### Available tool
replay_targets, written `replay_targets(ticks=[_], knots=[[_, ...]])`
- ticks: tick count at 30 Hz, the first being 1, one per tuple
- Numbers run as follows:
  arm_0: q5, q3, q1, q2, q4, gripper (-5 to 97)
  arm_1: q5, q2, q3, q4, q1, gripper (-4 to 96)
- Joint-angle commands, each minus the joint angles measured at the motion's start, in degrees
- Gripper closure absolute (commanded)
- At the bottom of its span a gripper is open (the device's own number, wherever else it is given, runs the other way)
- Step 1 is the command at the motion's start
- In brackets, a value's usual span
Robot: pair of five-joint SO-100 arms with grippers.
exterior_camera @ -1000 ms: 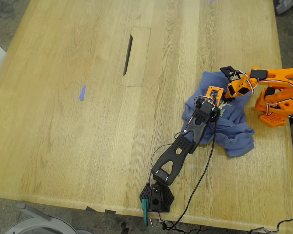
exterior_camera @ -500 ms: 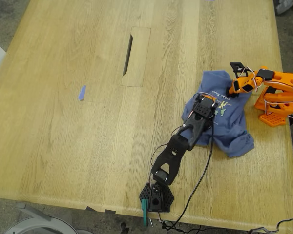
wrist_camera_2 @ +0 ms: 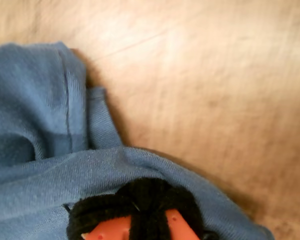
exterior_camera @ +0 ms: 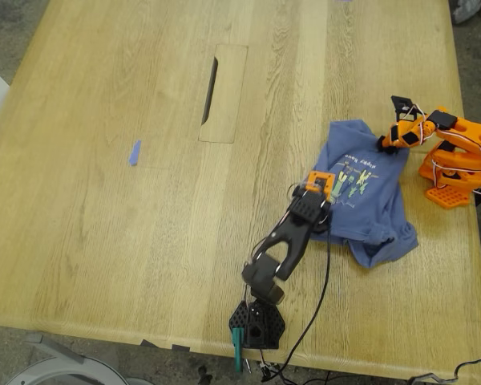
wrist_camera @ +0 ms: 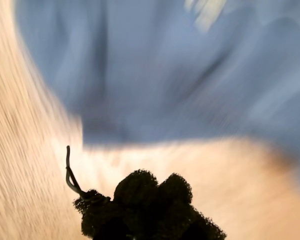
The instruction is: Fold a T-shirt
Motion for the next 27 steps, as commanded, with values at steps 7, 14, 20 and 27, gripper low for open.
replay_targets(ticks=[7,14,20,27], knots=[[1.7,-2.4,-2.5,5.0,-7.6,91,-0.9,1.7,-4.7,2.1,2.7,91.4],[1.7,-1.3,-8.5,11.9,-5.5,91,-2.5,-0.4,-12.6,2.6,11.0,91.4],[2.2,3.7,-18.5,24.0,-1.1,91,-5.6,-0.4,-14.9,3.6,23.8,91.4],[2.2,7.7,-40.3,44.3,11.0,91,-12.0,4.9,-13.4,8.5,36.8,91.4]])
